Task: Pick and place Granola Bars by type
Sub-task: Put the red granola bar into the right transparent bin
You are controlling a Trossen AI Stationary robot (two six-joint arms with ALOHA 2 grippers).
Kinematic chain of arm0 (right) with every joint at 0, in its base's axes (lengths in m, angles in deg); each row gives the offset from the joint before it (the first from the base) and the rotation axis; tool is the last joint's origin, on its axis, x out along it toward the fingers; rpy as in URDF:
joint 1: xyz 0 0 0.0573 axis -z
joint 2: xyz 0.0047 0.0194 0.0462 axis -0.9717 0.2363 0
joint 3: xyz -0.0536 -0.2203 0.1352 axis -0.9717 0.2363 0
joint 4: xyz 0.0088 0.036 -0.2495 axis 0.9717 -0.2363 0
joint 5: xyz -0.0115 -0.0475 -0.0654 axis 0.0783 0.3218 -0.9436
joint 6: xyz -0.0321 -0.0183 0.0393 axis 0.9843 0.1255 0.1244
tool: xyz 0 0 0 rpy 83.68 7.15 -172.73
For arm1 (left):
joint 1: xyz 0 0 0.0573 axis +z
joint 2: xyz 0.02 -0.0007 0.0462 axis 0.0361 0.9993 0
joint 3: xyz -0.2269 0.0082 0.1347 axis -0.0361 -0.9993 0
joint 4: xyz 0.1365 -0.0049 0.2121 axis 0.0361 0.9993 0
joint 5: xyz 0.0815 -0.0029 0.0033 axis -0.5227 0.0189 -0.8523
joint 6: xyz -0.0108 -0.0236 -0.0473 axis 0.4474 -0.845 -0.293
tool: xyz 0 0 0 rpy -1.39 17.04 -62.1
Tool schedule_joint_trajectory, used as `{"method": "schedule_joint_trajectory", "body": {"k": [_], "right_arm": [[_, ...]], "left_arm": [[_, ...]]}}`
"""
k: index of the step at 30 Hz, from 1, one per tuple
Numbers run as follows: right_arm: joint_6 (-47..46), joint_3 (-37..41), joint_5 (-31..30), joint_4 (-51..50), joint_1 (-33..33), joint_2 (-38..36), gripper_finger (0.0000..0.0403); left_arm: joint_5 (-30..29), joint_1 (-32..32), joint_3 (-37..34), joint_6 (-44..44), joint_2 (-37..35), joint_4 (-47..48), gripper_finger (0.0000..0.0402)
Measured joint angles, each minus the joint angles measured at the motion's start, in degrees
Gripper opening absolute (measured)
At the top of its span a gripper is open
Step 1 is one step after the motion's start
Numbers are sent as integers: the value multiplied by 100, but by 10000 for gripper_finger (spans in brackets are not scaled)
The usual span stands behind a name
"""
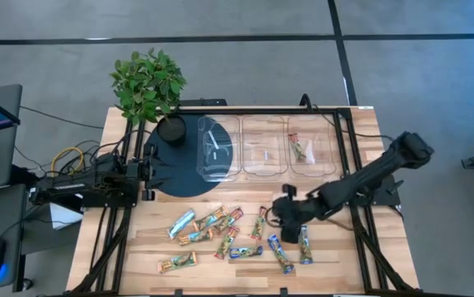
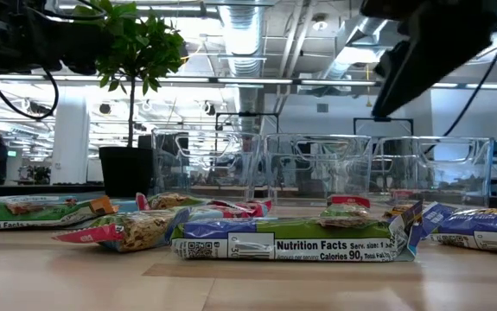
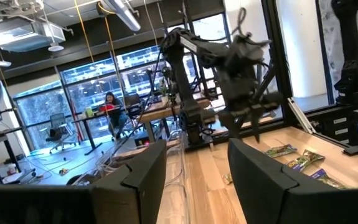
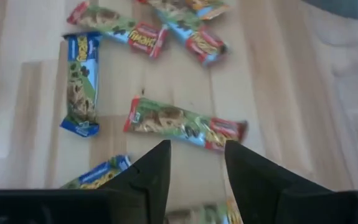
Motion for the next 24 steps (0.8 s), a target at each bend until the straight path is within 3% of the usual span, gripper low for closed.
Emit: {"method": "schedule_joint_trajectory", "body": {"k": [7, 14, 24], "right_arm": [[1082, -489, -3, -11, 2, 850, 134], [2846, -1051, -5, -39, -132, 1344, 134], [4514, -1545, -65, -529, -151, 1994, 151]], "left_arm": [[-244, 2, 0, 26, 0, 1, 167], [-252, 2, 0, 28, 0, 27, 167], [-252, 1, 0, 20, 0, 38, 167]]}}
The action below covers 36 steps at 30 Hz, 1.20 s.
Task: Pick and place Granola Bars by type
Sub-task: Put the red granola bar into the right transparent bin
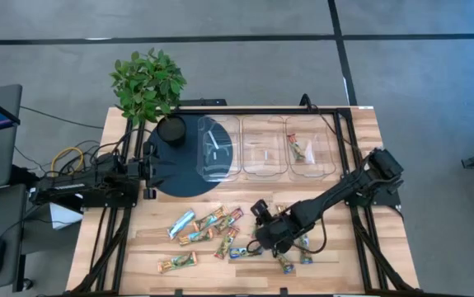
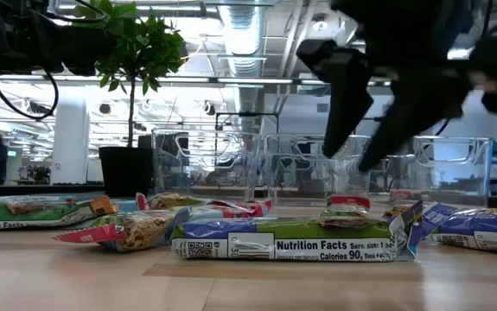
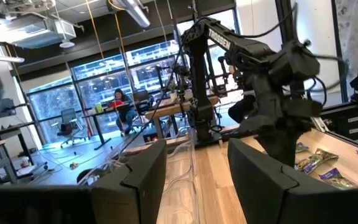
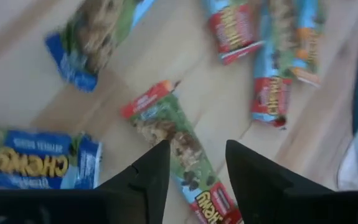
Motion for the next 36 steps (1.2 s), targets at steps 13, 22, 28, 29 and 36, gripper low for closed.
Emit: {"method": "schedule_joint_trajectory", "body": {"k": [13, 22, 28, 29, 36], "right_arm": [[395, -223, -216, -430, -33, 149, 215], [644, -232, -222, -375, 18, 327, 239], [703, -230, -217, -376, 94, 329, 240], [709, -223, -216, -371, 106, 333, 240], [720, -236, 100, -222, 279, 451, 240]], "left_arm": [[1, 2, 0, -126, 0, 2, 167], [2, 0, 0, -136, 0, -5, 167], [0, 0, 0, -136, 0, -9, 167], [0, 1, 0, -136, 0, -9, 167], [-11, 2, 0, -136, 0, -11, 167]]}}
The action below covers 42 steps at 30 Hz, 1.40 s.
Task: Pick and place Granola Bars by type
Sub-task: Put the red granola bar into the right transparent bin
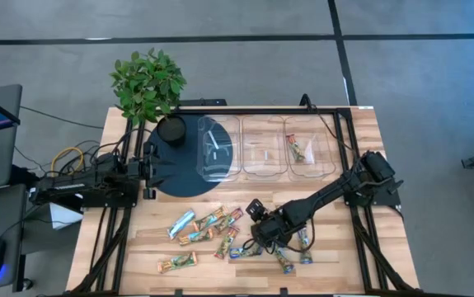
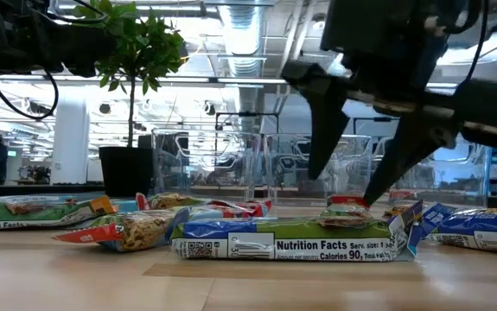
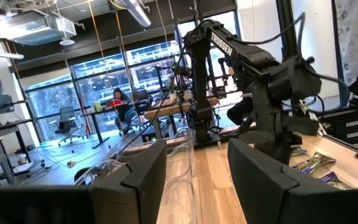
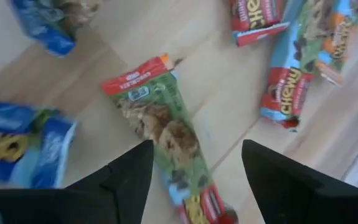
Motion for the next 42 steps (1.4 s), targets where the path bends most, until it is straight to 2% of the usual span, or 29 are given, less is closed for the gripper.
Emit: {"method": "schedule_joint_trajectory", "body": {"k": [6, 12, 24, 30, 36, 42], "right_arm": [[214, -12, 23, -206, 38, 207, 240], [-255, -220, 48, -482, 78, 238, 235], [-887, -380, 294, -967, 380, 256, 151], [-930, -380, 328, -934, 510, 273, 128], [-1628, -393, 1079, -825, 626, 263, 112], [-2428, -654, 2348, -945, 712, 269, 72]], "left_arm": [[-13, -1, 1, 0, 2, 11, 167], [-13, 0, 0, 0, 2, 17, 167], [-11, -1, 0, 1, 2, 26, 167], [-11, -2, 0, 2, 2, 31, 167], [-20, 0, 0, 2, 2, 35, 167], [-24, -1, 0, 2, 2, 34, 167]]}}
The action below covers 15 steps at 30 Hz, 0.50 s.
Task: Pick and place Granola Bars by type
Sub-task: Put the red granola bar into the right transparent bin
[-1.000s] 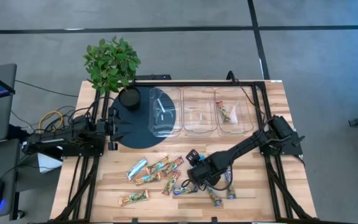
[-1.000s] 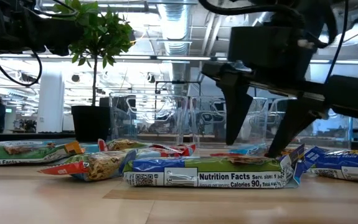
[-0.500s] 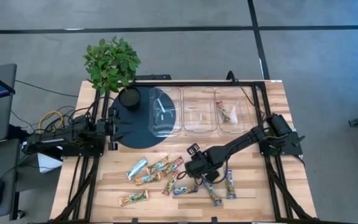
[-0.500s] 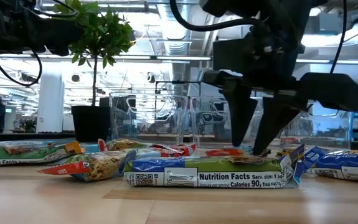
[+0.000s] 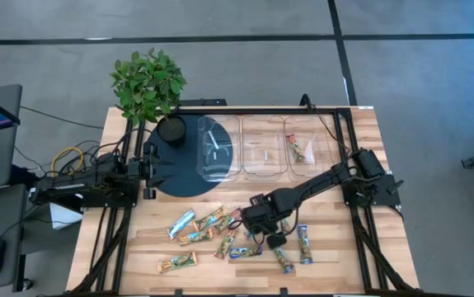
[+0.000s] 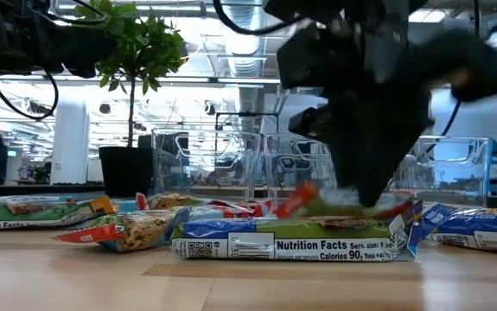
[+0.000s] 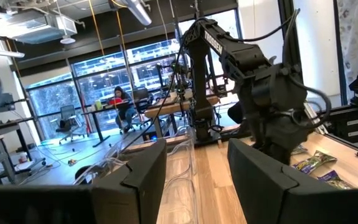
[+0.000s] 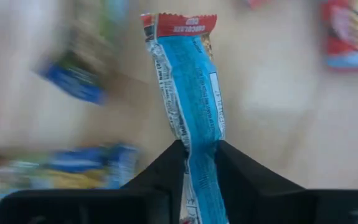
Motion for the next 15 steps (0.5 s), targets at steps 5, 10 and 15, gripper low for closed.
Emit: {"method": "schedule_joint_trajectory", "body": {"k": [5, 10, 15], "right_arm": [[-392, -302, 987, -14, 102, 0, 44], [-921, -445, 1138, -107, 277, 0, 29], [-1386, -445, 1287, -362, 451, 0, 31]], "left_arm": [[-4, 1, 0, 0, 0, -1, 167], [-4, -1, 0, 0, 0, 1, 167], [-4, 1, 0, 0, 0, 1, 167]]}}
